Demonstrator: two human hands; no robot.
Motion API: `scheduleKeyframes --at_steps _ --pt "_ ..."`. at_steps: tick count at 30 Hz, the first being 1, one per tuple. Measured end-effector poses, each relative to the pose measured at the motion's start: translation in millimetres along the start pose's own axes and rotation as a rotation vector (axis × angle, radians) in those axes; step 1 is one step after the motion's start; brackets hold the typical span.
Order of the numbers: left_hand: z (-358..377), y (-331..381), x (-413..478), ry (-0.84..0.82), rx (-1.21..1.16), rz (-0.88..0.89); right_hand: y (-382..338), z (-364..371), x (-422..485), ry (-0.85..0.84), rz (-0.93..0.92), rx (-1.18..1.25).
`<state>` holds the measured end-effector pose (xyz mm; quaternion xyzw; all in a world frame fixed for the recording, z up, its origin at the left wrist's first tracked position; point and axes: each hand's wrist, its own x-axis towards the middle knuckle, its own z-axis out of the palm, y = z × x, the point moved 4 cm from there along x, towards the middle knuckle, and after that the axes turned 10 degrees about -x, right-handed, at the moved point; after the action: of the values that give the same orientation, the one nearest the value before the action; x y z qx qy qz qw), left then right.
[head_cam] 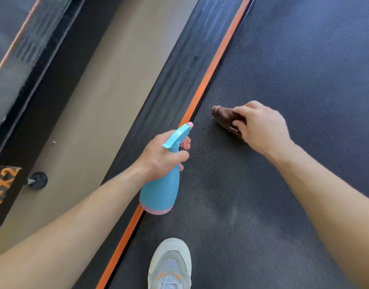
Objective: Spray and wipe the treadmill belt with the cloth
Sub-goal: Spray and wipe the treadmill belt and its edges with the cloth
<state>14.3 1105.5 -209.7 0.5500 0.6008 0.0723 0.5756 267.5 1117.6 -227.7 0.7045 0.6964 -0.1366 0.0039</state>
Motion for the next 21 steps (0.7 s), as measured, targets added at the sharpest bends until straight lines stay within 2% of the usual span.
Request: scheduleKeyframes --at_steps 3,5,7,9,11,14,18,21 --pt "0.1 0.5 -0.9 -0.011 0.002 -0.006 10.0 -14.7 21.7 -0.134 0.016 0.217" --pt "-0.4 -0.5 -0.4 -0.007 0.01 -0.012 9.8 -9.6 28.5 -0.241 0.061 0.135" --pt "0.4 0.0 -0.1 -0.006 0.008 -0.009 9.7 -2.4 28.8 -0.152 0.142 -0.04" --pt "1.4 1.9 -0.4 -0.012 0.002 -0.005 5.1 7.6 22.7 -0.006 0.14 -0.083" --pt "1.4 2.5 0.3 -0.019 0.006 0.002 -1.6 23.5 15.5 -0.001 0.073 -0.079" --pt "-0.2 -0.7 2.0 -0.007 0.015 0.006 -4.2 45.9 15.4 -0.029 0.068 -0.106" --pt "-1.0 -3.3 3.6 0.012 0.02 0.0 -16.4 56.9 16.1 0.101 -0.031 -0.297" --pt "0.1 -0.2 7.5 0.007 0.007 0.016 -22.9 61.6 8.4 0.097 -0.1 -0.363"
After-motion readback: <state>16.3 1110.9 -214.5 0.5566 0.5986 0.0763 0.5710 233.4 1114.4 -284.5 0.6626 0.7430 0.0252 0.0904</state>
